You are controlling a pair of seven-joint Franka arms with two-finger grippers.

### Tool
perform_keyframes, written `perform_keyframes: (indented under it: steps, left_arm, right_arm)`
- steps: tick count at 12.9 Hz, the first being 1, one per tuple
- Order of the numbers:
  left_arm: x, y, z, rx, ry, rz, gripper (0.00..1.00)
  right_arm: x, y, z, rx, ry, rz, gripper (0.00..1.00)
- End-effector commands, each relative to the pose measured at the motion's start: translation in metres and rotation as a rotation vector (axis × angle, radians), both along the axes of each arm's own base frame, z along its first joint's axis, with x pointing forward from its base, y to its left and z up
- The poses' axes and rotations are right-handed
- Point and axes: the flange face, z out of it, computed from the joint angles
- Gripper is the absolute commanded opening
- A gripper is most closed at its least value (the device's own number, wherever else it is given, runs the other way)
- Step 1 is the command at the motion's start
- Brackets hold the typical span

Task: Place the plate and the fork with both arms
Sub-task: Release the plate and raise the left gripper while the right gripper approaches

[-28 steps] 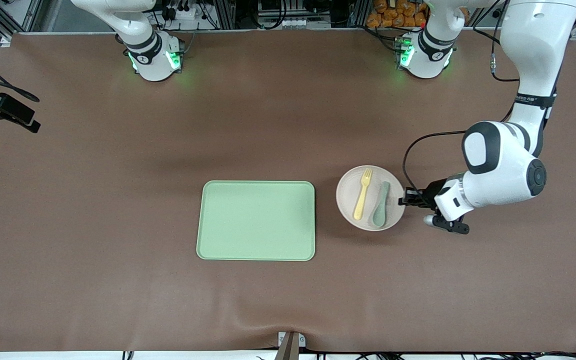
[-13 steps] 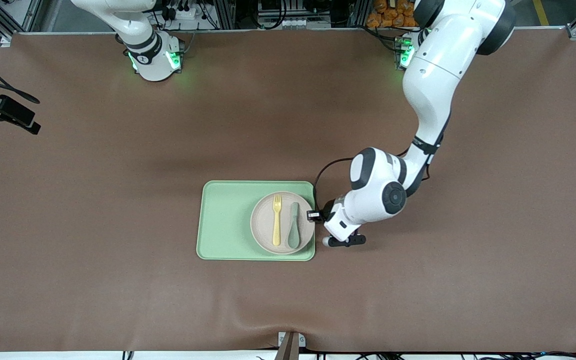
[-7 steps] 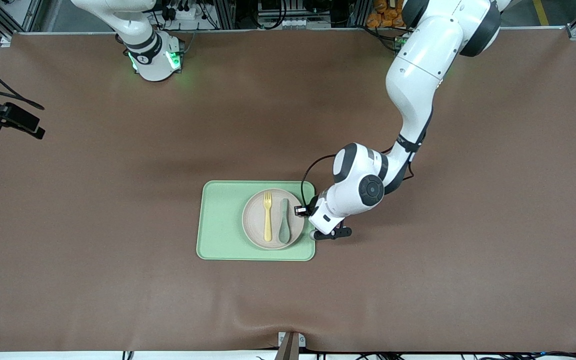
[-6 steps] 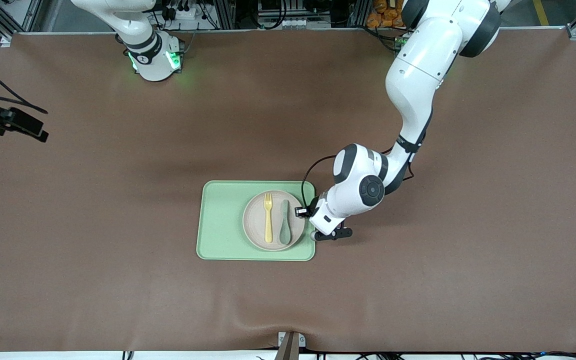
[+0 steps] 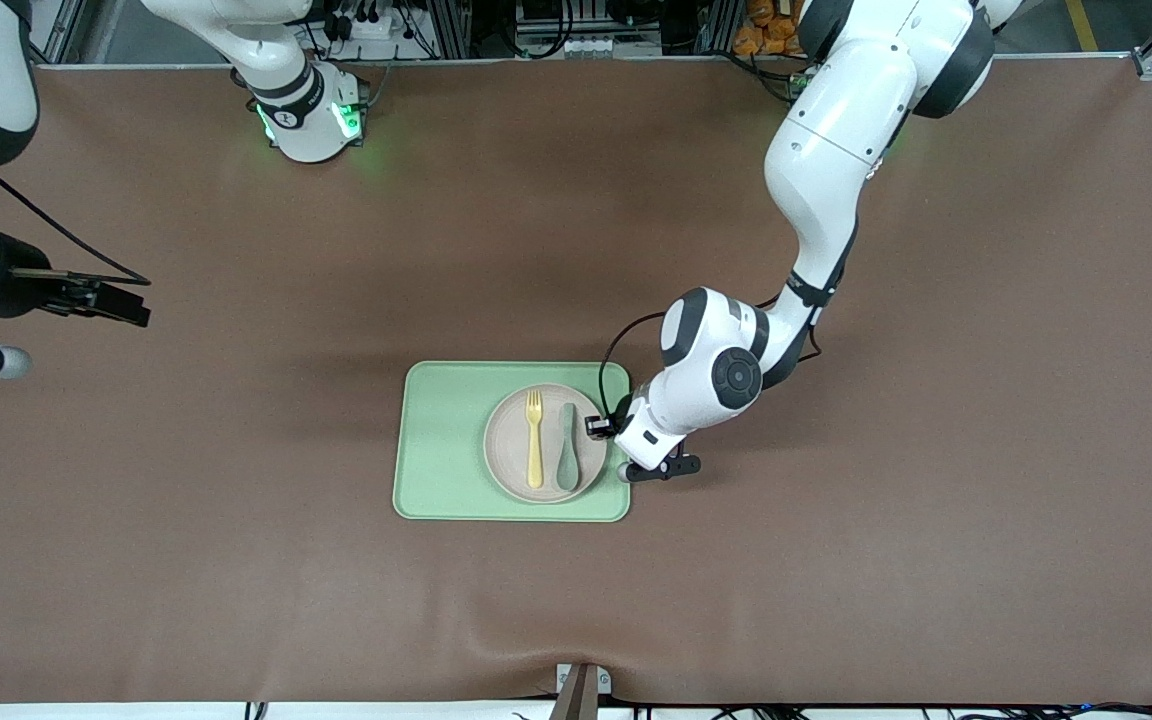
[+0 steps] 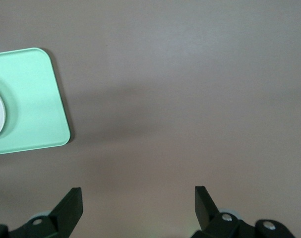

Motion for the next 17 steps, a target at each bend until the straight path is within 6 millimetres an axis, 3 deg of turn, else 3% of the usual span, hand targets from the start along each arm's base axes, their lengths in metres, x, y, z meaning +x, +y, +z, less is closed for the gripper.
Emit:
perform_keyframes:
  steps: [1,5,7,9,11,14,17]
  left_arm:
    - [0.007,-0.004,0.025,-0.008,-0.026,0.041,1.00]
    - [0.022,0.013,0.110,-0.037,-0.070,0.043,1.00]
    - [0.032,0.050,0.167,-0.005,-0.038,0.045,1.00]
    - [0.034,0.083,0.221,0.040,-0.034,0.052,1.00]
    - [0.037,0.132,0.274,0.073,-0.026,0.080,1.00]
    - [0.025,0.206,0.349,0.182,-0.038,0.089,1.00]
    - [0.001,0.251,0.404,0.289,-0.048,0.094,1.00]
  right_arm:
    - [0.008,0.031,-0.002,0.009,-0.002,0.047,1.00]
    - [0.028,0.076,-0.026,0.094,-0.019,0.064,1.00]
    - [0.037,0.108,-0.045,0.154,-0.026,0.086,1.00]
    - [0.045,0.154,-0.062,0.146,-0.071,0.145,1.00]
    - [0.051,0.190,-0.090,0.137,-0.077,0.098,1.00]
    - [0.063,0.267,-0.136,0.148,-0.134,0.077,1.00]
    - [0.074,0.321,-0.169,0.107,-0.148,0.059,1.00]
